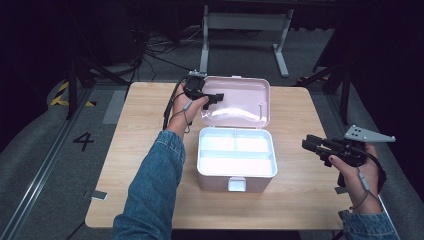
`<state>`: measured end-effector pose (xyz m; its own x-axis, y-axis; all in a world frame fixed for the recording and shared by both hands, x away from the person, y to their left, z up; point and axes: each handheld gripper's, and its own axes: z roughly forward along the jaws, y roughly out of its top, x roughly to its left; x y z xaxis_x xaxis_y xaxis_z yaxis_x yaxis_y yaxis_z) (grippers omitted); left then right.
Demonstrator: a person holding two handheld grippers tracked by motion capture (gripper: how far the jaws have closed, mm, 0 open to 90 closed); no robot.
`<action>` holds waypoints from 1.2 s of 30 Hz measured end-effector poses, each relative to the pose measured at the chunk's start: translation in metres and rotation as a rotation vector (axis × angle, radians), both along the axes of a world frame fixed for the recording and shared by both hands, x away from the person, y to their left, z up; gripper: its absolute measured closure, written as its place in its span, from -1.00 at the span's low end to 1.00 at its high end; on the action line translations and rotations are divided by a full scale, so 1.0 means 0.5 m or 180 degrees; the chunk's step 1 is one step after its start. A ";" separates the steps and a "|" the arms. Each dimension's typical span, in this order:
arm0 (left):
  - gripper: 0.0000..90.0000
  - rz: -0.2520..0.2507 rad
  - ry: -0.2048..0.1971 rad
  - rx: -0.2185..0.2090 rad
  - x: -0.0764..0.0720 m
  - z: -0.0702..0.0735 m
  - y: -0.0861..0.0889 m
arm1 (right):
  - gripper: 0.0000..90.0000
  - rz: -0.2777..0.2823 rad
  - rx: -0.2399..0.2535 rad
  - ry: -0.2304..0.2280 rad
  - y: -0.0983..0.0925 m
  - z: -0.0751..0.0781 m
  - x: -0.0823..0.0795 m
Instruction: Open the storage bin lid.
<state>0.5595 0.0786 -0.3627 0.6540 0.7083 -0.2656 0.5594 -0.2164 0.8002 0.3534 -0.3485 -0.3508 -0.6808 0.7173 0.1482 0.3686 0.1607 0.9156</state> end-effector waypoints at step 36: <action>-0.33 0.0169 0.0699 0.0192 0.014 -0.074 0.008 | 0.39 0.0003 -0.0034 0.0097 0.010 -0.016 0.012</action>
<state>0.5664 0.0825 -0.3995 0.5465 0.7592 -0.3536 0.7306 -0.2257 0.6444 0.3593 -0.3434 -0.3588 -0.6768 0.7183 0.1614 0.3963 0.1707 0.9021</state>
